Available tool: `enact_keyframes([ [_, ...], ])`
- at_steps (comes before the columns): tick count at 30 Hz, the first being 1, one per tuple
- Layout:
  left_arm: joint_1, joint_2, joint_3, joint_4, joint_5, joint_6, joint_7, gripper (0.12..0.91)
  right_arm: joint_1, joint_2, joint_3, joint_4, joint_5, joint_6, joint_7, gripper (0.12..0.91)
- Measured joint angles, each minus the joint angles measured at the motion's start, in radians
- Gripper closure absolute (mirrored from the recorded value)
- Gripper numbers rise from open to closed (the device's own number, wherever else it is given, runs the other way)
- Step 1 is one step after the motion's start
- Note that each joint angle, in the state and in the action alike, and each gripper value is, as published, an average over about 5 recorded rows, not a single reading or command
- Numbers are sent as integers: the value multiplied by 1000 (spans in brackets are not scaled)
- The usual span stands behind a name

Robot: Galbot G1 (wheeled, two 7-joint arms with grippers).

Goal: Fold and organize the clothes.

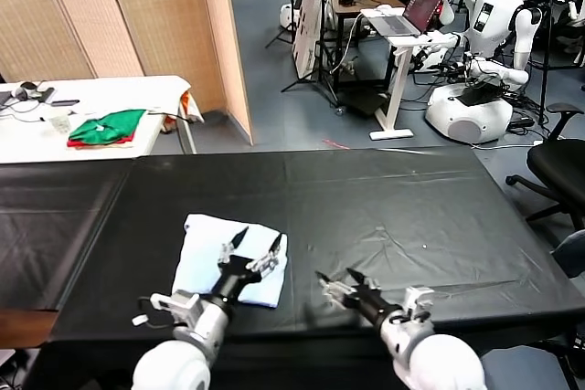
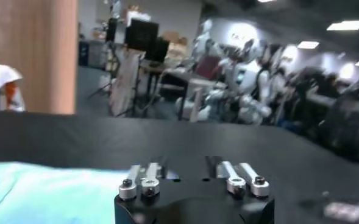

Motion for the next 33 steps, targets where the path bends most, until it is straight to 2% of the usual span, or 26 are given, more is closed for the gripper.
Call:
enact_keyframes([
  [8, 32, 43, -70, -5, 40, -42, -15, 124, 113, 59, -130, -108, 13, 17, 7, 118],
  [14, 53, 47, -101, -10, 72, -48, -24, 123, 161, 97, -173, -181, 16, 24, 15, 120],
  [18, 65, 57, -123, -19, 70, -51, -29, 123, 179, 116, -186, -222, 16, 30, 17, 179],
  [21, 76, 60, -141, -26, 68, -58, -32, 123, 189, 128, -193, -249, 16, 34, 12, 264],
  [23, 84, 60, -153, -32, 67, -64, -33, 123, 193, 135, -195, -262, 16, 35, 11, 360],
  [28, 104, 59, -177, -41, 68, -78, -35, 123, 186, 141, -194, -268, 14, 31, 14, 678],
  [31, 107, 56, -183, -41, 69, -82, -36, 123, 176, 136, -184, -252, 15, 17, 18, 831],
  [33, 107, 54, -185, -42, 68, -85, -37, 123, 170, 129, -172, -234, 14, -1, 25, 870],
])
